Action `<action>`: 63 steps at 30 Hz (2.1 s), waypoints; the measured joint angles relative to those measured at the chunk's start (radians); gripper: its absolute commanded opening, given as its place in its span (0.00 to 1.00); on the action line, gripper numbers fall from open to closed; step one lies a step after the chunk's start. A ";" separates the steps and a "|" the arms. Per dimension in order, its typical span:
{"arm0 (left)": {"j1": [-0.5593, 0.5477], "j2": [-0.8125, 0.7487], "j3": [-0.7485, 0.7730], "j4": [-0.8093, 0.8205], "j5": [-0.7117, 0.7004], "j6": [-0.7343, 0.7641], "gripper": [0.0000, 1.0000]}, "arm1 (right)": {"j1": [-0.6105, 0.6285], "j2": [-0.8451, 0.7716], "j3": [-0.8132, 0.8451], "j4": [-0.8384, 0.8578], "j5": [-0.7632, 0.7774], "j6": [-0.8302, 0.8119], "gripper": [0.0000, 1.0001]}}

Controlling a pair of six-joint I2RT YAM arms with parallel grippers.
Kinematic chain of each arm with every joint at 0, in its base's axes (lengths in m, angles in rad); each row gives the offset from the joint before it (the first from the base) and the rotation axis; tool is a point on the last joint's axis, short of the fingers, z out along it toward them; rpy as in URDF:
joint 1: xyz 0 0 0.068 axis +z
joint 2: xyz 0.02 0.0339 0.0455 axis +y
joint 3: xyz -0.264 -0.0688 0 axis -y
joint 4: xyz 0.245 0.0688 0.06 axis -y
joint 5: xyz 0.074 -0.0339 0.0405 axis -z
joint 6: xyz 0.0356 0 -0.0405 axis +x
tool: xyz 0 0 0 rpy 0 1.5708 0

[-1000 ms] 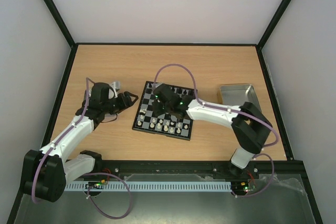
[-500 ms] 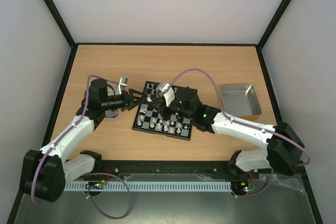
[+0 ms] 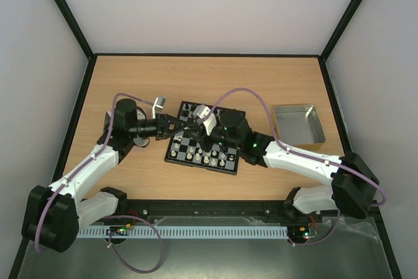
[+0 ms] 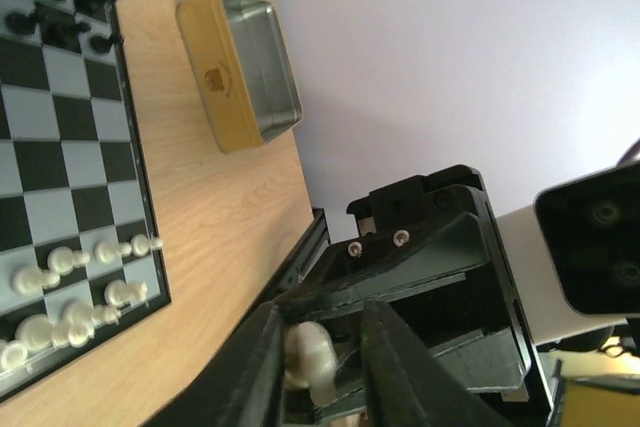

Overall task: Set up the chess pieces on the board
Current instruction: Pick up the chess piece from the chessboard, then place the chess piece on the chessboard.

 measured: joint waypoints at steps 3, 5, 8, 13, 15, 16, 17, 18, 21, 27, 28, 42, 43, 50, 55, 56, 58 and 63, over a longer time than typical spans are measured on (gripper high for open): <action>0.000 0.005 0.000 -0.012 -0.003 0.010 0.13 | 0.000 0.000 0.000 0.000 0.003 -0.009 0.15; 0.000 0.006 0.000 -0.019 -0.004 0.013 0.09 | 0.000 0.000 0.000 0.000 0.005 -0.011 0.17; 0.000 0.006 0.000 -0.029 -0.008 0.026 0.07 | 0.000 0.000 0.000 -0.003 0.010 -0.015 0.21; 0.000 0.006 0.000 -0.056 -0.019 0.058 0.06 | 0.000 0.011 0.010 -0.025 0.029 -0.001 0.44; 0.000 0.006 0.001 -0.072 -0.034 0.072 0.06 | 0.001 0.028 0.028 -0.050 0.052 0.019 0.54; -0.001 0.005 0.004 -0.090 -0.048 0.085 0.06 | 0.001 0.036 0.039 -0.063 0.063 0.026 0.59; -0.001 0.003 0.011 -0.118 -0.069 0.103 0.06 | 0.001 0.042 0.047 -0.074 0.077 0.034 0.62; -0.002 0.001 0.021 -0.152 -0.097 0.126 0.06 | 0.001 0.043 0.049 -0.084 0.092 0.040 0.64; -0.004 -0.020 0.060 -0.266 -0.208 0.204 0.06 | 0.001 0.032 0.043 -0.099 0.143 0.072 0.66; -0.078 -0.082 0.082 -0.436 -0.529 0.319 0.05 | 0.002 -0.037 0.011 -0.106 0.357 0.196 0.69; -0.110 -0.084 0.082 -0.459 -0.588 0.328 0.05 | 0.002 -0.043 0.011 -0.108 0.407 0.221 0.70; -0.576 0.125 0.102 -0.687 -1.222 0.315 0.05 | -0.045 0.058 0.062 -0.275 0.736 0.602 0.71; -0.587 0.147 0.106 -0.695 -1.241 0.311 0.05 | -0.053 0.066 0.062 -0.282 0.735 0.622 0.71; -0.604 0.217 0.113 -0.694 -1.275 0.307 0.06 | -0.076 0.075 0.062 -0.306 0.731 0.695 0.71; -0.606 0.241 0.113 -0.668 -1.275 0.308 0.06 | -0.077 0.078 0.062 -0.311 0.726 0.712 0.71; -0.606 0.250 0.113 -0.661 -1.273 0.308 0.06 | -0.077 0.082 0.062 -0.311 0.724 0.713 0.71; -0.606 0.262 0.113 -0.649 -1.267 0.309 0.06 | -0.077 0.092 0.062 -0.314 0.721 0.714 0.71; -0.606 0.282 0.111 -0.613 -1.263 0.309 0.09 | -0.077 0.111 0.062 -0.327 0.718 0.716 0.71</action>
